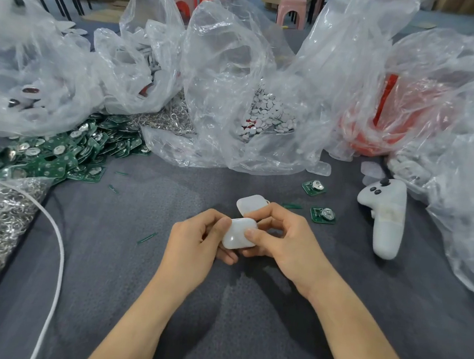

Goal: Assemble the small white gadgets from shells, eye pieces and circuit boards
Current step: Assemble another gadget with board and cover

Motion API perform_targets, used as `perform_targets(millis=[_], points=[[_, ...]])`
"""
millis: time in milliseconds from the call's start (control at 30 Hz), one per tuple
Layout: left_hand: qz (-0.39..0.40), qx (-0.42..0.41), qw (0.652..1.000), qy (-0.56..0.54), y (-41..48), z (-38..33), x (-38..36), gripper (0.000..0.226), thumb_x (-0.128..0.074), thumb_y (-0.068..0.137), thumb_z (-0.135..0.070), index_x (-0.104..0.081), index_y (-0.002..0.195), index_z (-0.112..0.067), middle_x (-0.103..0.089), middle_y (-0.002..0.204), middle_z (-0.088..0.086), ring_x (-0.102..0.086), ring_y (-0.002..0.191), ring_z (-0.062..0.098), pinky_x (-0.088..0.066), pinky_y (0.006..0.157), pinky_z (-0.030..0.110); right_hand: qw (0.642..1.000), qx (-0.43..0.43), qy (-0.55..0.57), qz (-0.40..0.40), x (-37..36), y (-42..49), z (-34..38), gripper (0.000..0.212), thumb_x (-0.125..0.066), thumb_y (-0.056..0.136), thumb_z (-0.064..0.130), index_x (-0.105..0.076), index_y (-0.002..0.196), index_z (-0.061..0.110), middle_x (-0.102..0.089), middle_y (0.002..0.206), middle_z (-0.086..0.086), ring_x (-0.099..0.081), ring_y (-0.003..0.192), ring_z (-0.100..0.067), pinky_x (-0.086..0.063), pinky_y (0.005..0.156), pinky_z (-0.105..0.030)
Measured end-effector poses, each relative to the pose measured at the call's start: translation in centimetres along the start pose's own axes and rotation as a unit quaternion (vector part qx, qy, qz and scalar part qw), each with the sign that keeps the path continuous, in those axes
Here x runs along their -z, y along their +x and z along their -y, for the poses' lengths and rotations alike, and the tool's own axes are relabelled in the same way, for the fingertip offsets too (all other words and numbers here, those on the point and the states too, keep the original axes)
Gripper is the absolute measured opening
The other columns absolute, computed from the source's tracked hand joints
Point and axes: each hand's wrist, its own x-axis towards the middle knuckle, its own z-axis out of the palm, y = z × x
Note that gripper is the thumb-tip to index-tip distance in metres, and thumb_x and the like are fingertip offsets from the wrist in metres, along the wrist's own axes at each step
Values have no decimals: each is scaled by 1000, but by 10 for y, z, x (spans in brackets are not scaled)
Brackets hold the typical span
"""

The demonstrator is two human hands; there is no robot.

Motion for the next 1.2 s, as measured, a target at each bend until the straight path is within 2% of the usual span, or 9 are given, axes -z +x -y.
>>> perform_targets(millis=[300, 467, 600, 700, 800, 900, 1000, 1067, 1200], points=[[-16, -104, 993, 56, -4, -2, -1, 18, -52, 97, -13, -64, 88, -23, -67, 64, -2, -64, 52, 10, -50, 57, 18, 999, 13, 25, -35, -2, 2, -2, 6, -64, 88, 4, -69, 91, 2, -64, 93, -16, -68, 73, -16, -57, 61, -27], [-20, -88, 995, 42, -4, -4, -1, 13, -62, 90, -11, -65, 86, -24, -65, 70, 1, -59, 53, 9, -46, 53, 17, 998, 48, -20, -35, -2, 2, -3, 4, -66, 87, 5, -69, 88, 7, -65, 93, -20, -68, 77, -23, -59, 63, -34], [6, -77, 997, 25, -4, -5, 2, 12, -61, 91, -8, -62, 82, -16, -62, 62, 6, -55, 53, 11, -43, 52, 19, 998, 58, 8, -8, -3, 0, -3, 14, -65, 86, -1, -67, 78, 11, -63, 90, -18, -68, 69, -12, -55, 56, -24], [18, -71, 997, 12, -5, -6, 3, 13, -60, 92, -5, -60, 81, -13, -62, 60, 12, -54, 51, 11, -42, 51, 24, 997, 66, -35, -17, -4, 1, -6, 18, -66, 86, 2, -66, 77, 18, -65, 93, -19, -69, 70, -14, -54, 57, -25], [7, -66, 998, -9, -6, -7, 1, 11, -59, 92, -7, -60, 82, -9, -62, 60, 11, -53, 51, 14, -42, 50, 22, 995, 85, -39, -35, -5, 3, -7, 10, -67, 87, 6, -68, 84, 15, -64, 97, -17, -70, 77, -26, -58, 64, -37], [-22, -63, 996, -67, -4, -8, -1, 11, -56, 94, -11, -61, 87, -5, -66, 66, 4, -58, 55, 13, -46, 53, 19, 994, 100, -41, -32, -5, 3, -6, 18, -68, 86, 5, -71, 101, 15, -65, 103, -9, -69, 84, -20, -58, 73, -30], [-20, -45, 995, -86, -1, -5, 0, 6, -58, 93, -10, -63, 93, -7, -70, 76, 2, -64, 59, 13, -50, 58, 19, 993, 93, -53, -41, -5, 2, -8, 29, -69, 84, 4, -70, 110, 17, -70, 97, -7, -69, 87, -20, -58, 80, -34], [-7, -48, 997, -63, -1, -2, -1, 7, -62, 91, -9, -63, 96, -12, -71, 78, -2, -66, 60, 13, -52, 60, 21, 992, 92, -60, -59, -4, 2, -9, 29, -69, 84, 6, -71, 109, 22, -69, 91, -7, -69, 80, -20, -59, 76, -34], [37, -44, 998, -35, -4, -1, -3, 8, -56, 95, -18, -53, 98, -24, -68, 66, 6, -63, 49, 22, -51, 50, 28, 987, 110, -104, -48, -5, 0, -7, 23, -65, 89, 14, -69, 108, 25, -65, 72, -9, -60, 50, -23, -53, 49, -33]])
